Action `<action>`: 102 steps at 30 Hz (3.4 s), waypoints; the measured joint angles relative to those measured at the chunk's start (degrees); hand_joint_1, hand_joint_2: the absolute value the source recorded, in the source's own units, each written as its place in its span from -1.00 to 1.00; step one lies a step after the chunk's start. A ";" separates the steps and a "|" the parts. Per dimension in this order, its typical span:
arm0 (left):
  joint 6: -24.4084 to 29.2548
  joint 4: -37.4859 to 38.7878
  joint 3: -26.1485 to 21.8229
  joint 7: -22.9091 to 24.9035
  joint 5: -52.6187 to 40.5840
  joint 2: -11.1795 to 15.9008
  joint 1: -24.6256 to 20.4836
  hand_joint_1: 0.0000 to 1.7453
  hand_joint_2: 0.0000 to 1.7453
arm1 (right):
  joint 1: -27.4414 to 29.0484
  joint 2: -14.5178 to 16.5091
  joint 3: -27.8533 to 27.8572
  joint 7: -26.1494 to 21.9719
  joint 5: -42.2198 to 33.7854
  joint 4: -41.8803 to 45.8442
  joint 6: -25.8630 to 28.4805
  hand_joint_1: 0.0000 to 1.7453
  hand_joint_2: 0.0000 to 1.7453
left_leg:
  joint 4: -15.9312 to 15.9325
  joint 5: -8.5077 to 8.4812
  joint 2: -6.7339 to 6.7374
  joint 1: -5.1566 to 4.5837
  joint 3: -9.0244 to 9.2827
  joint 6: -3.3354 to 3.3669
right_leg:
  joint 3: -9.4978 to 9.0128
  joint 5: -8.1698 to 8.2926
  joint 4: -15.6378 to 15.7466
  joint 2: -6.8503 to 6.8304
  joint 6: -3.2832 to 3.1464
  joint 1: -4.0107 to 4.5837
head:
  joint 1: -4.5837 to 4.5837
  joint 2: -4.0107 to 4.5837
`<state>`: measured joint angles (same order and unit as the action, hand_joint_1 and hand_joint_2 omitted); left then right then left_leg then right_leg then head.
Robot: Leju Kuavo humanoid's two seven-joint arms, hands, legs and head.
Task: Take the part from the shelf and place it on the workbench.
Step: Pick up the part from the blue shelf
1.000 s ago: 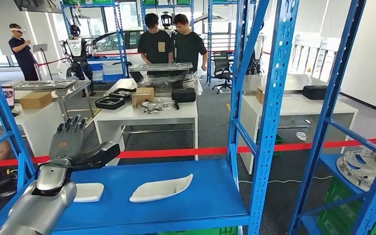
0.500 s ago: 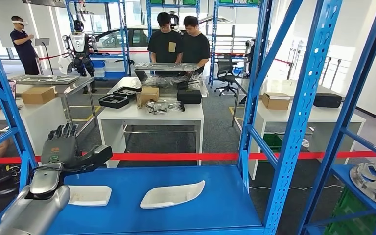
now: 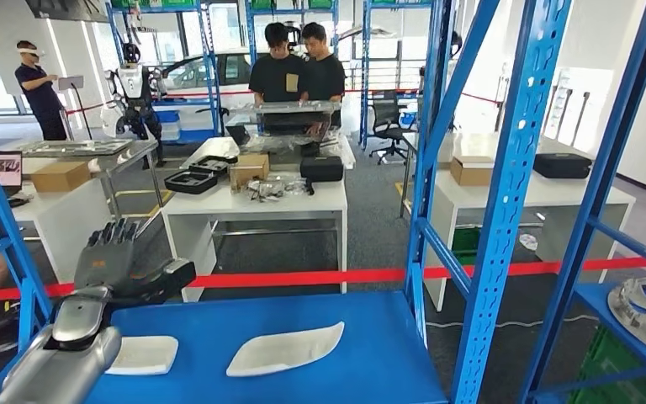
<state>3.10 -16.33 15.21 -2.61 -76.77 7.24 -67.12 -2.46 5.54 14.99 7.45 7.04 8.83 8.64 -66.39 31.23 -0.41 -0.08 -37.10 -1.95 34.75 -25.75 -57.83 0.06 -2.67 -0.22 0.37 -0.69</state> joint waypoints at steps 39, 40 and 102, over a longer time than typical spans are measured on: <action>-32.93 0.53 -11.09 -21.00 18.87 2.54 2.02 -1.00 1.00 | 0.12 0.08 0.01 -0.38 0.89 -0.02 -1.05 -1.00 -1.00 | 9.27 -4.03 0.25 0.06 4.66 0.41 | 1.90 0.08 -1.58 0.33 1.57 -0.01 | 0.01 -0.05; -34.41 0.52 -11.70 -22.09 20.01 2.54 2.02 -1.00 1.00 | 0.12 0.08 0.02 -0.35 0.79 -0.02 -1.03 -1.00 -1.00 | 9.27 -4.03 0.25 0.06 4.66 0.40 | 1.88 0.08 -1.58 0.32 1.55 -0.01 | 0.01 -0.05; -48.05 2.94 -1.25 -9.69 9.19 4.65 7.42 -1.00 1.00 | 0.22 0.08 0.94 -0.38 2.92 -0.02 -0.60 -1.00 -1.00 | 9.06 -3.96 0.25 -0.04 4.67 0.40 | 1.73 0.15 -1.55 0.33 1.54 -0.11 | 0.01 -0.05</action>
<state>-44.95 -13.39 13.96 -12.30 -67.58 11.89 -59.69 -2.24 5.62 15.93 7.07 9.96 8.81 8.04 -57.33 27.27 -0.16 -0.12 -32.43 -1.55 36.48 -25.60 -59.38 0.39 -1.13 -0.33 0.37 -0.74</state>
